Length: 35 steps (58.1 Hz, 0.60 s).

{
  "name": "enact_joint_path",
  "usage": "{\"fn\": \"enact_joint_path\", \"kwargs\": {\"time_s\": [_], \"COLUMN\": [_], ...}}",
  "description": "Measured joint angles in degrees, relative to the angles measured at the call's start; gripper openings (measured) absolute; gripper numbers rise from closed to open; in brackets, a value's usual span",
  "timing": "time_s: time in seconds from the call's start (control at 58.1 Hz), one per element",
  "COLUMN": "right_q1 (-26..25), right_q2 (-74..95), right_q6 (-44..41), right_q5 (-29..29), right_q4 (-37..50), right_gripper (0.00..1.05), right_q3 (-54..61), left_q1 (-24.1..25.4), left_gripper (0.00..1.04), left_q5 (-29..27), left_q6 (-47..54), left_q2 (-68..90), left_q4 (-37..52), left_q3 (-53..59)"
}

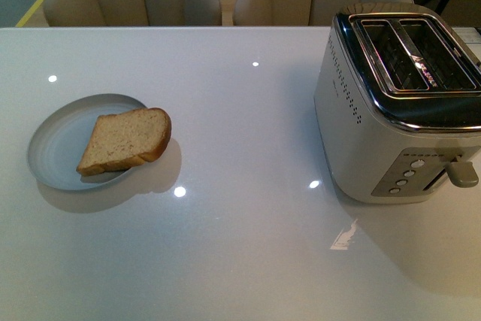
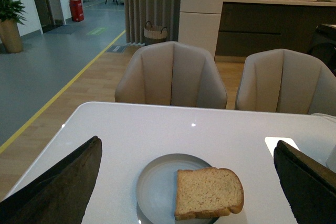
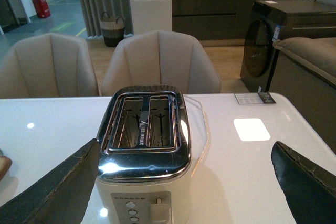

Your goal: Left arm holds plate, right arm toasts bread

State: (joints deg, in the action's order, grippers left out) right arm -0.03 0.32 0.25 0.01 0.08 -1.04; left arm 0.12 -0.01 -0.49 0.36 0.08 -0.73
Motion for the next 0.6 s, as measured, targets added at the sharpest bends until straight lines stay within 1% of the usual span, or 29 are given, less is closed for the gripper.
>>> {"fn": "enact_joint_path", "kwargs": {"time_s": [0.43,0.465,0.482,0.516,0.568,0.602], "right_q1": [0.00,0.00,0.00,0.00,0.00,0.00], "right_q2": [0.00,0.00,0.00,0.00,-0.02,-0.02], "right_q6": [-0.02,0.00,0.00,-0.02,-0.02,-0.02], "right_q5": [0.00,0.00,0.02,0.00,-0.04,-0.02], "right_q4": [0.00,0.00,0.00,0.00,0.00,0.00], "right_gripper": [0.96,0.96,0.96,0.96,0.96,0.96], "right_q3": [0.00,0.00,0.00,0.00,0.00,0.00], "left_q1": [0.02,0.39,0.52,0.66,0.63,0.66], "left_gripper": [0.98,0.98,0.98,0.98,0.98,0.98], "left_q5": [0.00,1.73,3.67,5.22,5.99,6.12], "left_q6": [-0.02,-2.05,-3.56,-8.59,-13.70,-15.96], "left_q2": [0.02,1.51,3.34,9.29,16.28,19.69], "left_q4": [-0.02,-3.30,-7.72,-15.93,-22.16,-22.60], "left_q3": [-0.02,-1.14,-2.84,-6.73,-9.92,-10.56]}}
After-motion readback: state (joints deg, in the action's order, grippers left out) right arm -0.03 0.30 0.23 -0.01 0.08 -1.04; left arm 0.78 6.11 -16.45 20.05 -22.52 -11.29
